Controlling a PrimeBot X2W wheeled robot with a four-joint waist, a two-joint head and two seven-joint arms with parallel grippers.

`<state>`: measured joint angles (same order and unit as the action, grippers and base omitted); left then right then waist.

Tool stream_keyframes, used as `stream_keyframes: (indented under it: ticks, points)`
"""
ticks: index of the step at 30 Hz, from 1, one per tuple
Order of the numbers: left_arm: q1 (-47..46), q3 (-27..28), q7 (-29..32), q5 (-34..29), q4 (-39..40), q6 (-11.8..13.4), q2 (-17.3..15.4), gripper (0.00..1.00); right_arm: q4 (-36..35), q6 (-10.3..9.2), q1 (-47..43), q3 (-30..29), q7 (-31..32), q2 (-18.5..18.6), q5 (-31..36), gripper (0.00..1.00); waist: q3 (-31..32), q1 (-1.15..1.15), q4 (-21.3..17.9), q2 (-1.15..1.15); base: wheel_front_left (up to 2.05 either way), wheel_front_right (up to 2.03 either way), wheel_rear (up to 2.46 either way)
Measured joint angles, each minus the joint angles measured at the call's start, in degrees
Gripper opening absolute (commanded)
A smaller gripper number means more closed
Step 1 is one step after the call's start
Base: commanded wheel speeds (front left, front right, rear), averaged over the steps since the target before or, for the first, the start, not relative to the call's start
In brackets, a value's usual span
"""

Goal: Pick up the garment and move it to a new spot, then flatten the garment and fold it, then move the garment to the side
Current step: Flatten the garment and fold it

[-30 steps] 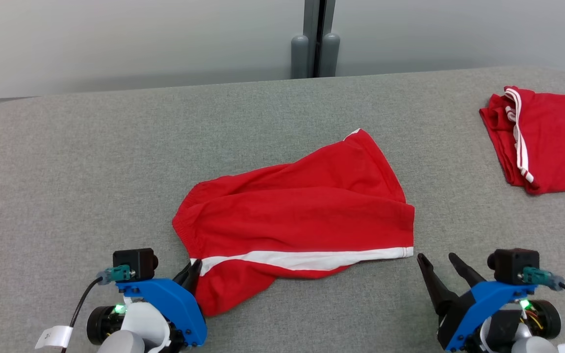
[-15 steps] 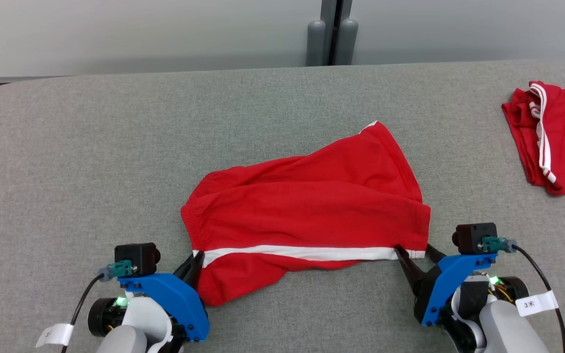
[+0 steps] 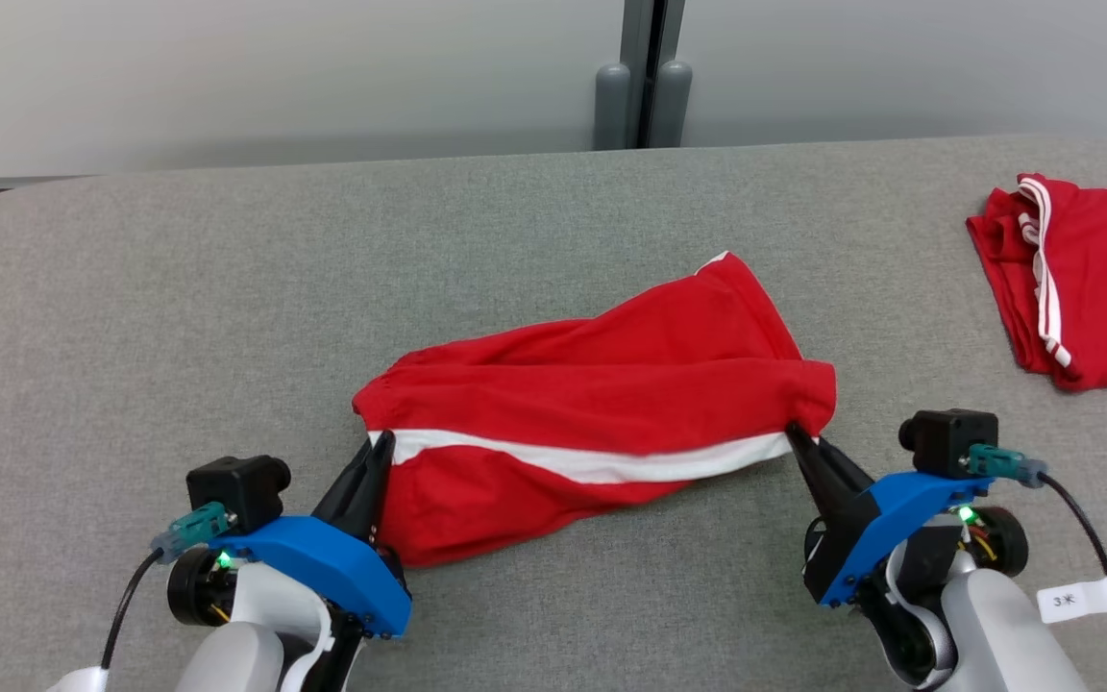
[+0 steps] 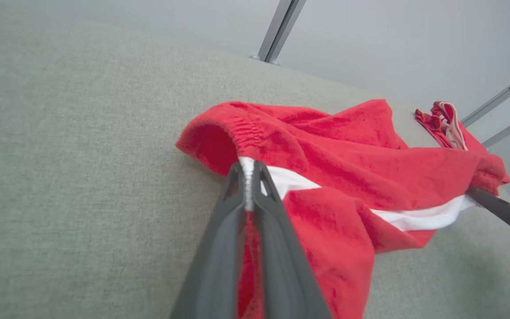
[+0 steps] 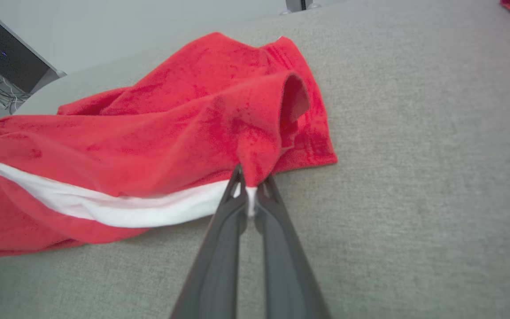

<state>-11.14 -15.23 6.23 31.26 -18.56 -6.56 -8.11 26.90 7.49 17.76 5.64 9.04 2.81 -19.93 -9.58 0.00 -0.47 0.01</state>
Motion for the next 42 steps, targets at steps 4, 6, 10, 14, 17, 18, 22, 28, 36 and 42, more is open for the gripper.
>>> stream_keyframes:
  ticks: [4,6,10,14,17,18,22,28,36,42]
  points:
    - [1.31,1.59,-2.83,3.25,6.02,-0.14,0.44,0.00,-10.38,0.00,-2.82,-1.93,1.65,0.02,0.65,0.00,1.28,0.00,-0.72,0.00,0.00,0.00,0.00]
    - [2.27,2.10,-2.81,5.17,9.15,-0.40,0.01,0.00,-16.47,0.00,-4.77,-3.12,3.80,0.04,0.66,0.00,1.85,0.00,-1.14,0.00,0.00,0.00,0.00]
    - [4.16,3.52,-1.47,10.69,16.17,-0.54,-0.43,0.00,-28.52,0.00,-8.28,-5.16,8.18,0.01,0.27,0.00,3.01,0.00,-1.74,0.00,0.00,0.00,0.00]
    - [5.17,4.68,1.10,16.53,23.26,-0.55,-0.44,0.00,-38.56,0.00,-10.03,-6.57,12.05,0.03,-0.78,0.00,3.88,-0.01,-2.14,-0.01,0.00,0.00,0.00]
    - [5.16,5.36,4.36,19.74,27.16,-0.45,-1.07,0.00,-44.23,0.00,-10.14,-7.47,14.67,0.05,-0.34,0.00,4.12,0.00,-2.34,-0.01,0.00,0.00,0.00]
    - [5.11,5.53,5.38,20.79,28.44,-0.13,-1.14,0.00,-45.86,0.00,-10.14,-7.59,15.35,0.05,-0.24,0.00,4.19,0.00,-2.40,-0.02,0.00,0.00,0.00]
    - [3.41,6.56,9.49,25.09,33.97,1.62,-1.38,0.00,-51.68,0.00,-9.67,-8.50,18.38,0.09,1.11,0.00,4.04,-0.01,-2.50,-0.02,0.00,0.00,0.00]
    - [-1.71,7.48,14.47,28.44,37.40,4.42,-2.53,0.00,-54.95,0.00,-5.04,-9.49,21.51,1.12,1.48,0.00,1.75,0.00,-3.05,-0.02,0.00,0.00,0.00]
    - [-18.69,8.60,15.48,24.69,29.82,5.53,-4.75,0.00,-40.27,0.00,13.72,-7.40,19.54,4.56,-1.05,0.00,-5.66,0.02,-5.35,-0.01,0.00,0.00,0.00]
    - [-33.37,8.51,12.00,19.22,19.91,4.13,-5.88,0.00,-24.12,0.00,31.89,-5.14,10.72,4.60,-2.41,0.00,-11.86,0.03,-6.65,0.01,0.00,0.00,0.00]
